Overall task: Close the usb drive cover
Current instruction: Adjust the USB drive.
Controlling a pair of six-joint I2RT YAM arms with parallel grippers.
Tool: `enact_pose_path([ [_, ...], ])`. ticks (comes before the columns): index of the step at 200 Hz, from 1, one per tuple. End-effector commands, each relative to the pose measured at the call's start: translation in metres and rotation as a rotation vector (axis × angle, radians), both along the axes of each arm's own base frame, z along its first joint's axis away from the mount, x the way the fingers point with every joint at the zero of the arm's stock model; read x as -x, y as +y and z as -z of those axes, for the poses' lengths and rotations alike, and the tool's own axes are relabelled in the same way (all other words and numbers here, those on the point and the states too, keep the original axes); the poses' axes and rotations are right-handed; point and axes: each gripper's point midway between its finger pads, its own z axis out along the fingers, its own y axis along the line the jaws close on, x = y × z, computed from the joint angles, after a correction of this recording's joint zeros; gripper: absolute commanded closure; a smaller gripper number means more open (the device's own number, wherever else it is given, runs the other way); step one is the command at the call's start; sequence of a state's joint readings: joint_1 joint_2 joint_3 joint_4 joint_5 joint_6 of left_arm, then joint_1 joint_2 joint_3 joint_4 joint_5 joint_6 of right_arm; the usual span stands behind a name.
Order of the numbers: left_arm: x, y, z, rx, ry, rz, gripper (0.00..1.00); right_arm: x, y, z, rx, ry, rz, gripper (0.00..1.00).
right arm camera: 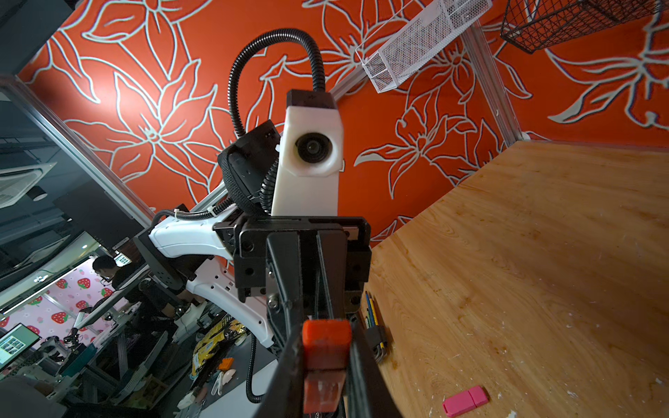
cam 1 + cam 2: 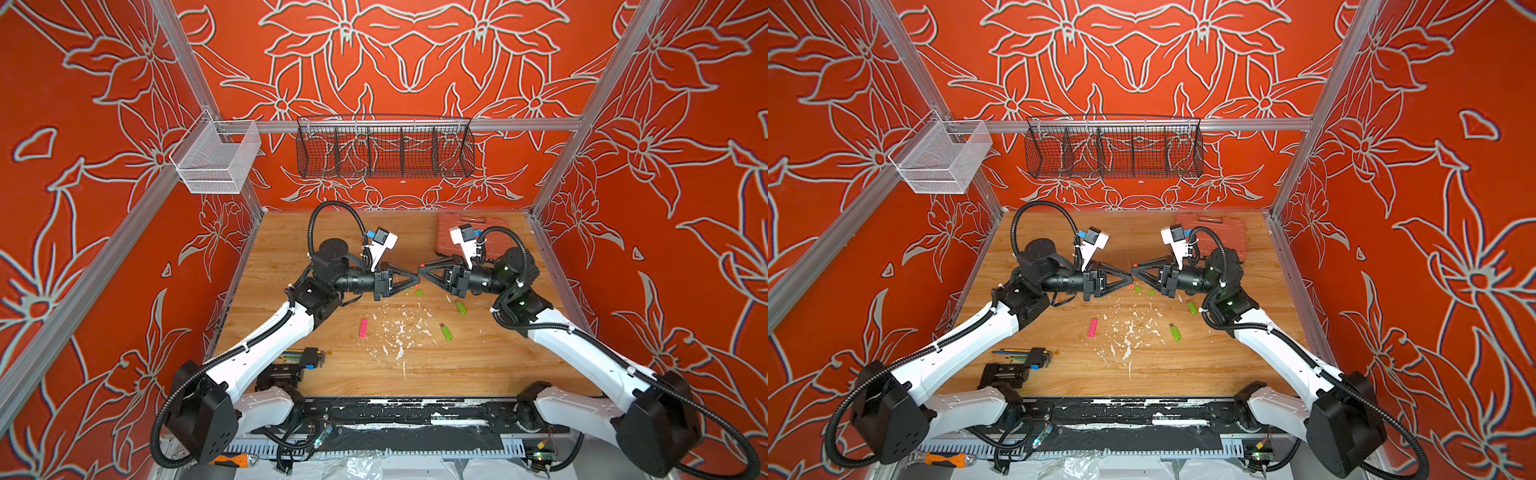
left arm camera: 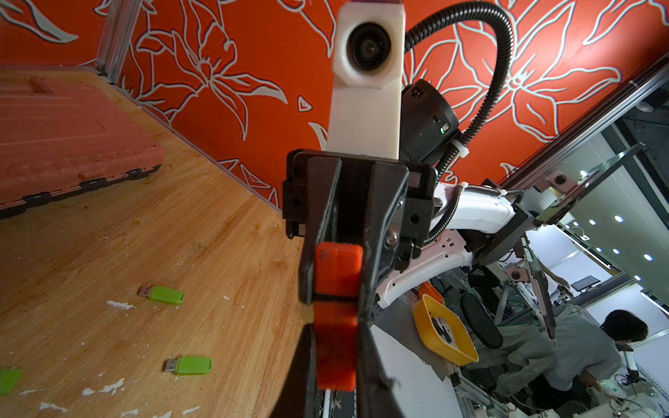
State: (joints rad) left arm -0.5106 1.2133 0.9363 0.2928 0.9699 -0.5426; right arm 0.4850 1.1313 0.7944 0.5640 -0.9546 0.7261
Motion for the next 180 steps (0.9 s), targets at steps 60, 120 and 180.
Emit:
enact_pose_path([
  [60,0.006,-0.003,0.002,-0.030,0.010,0.050,0.50,0.003,-0.005,-0.020,-0.002,-0.073,0.025,0.90],
  [120,0.007,-0.004,-0.003,-0.028,-0.011,0.067,0.50,0.004,0.000,-0.021,-0.027,-0.050,-0.019,0.91],
  [180,0.003,-0.007,-0.006,-0.024,-0.018,0.072,0.64,0.003,-0.001,-0.014,-0.036,-0.027,-0.013,0.91],
])
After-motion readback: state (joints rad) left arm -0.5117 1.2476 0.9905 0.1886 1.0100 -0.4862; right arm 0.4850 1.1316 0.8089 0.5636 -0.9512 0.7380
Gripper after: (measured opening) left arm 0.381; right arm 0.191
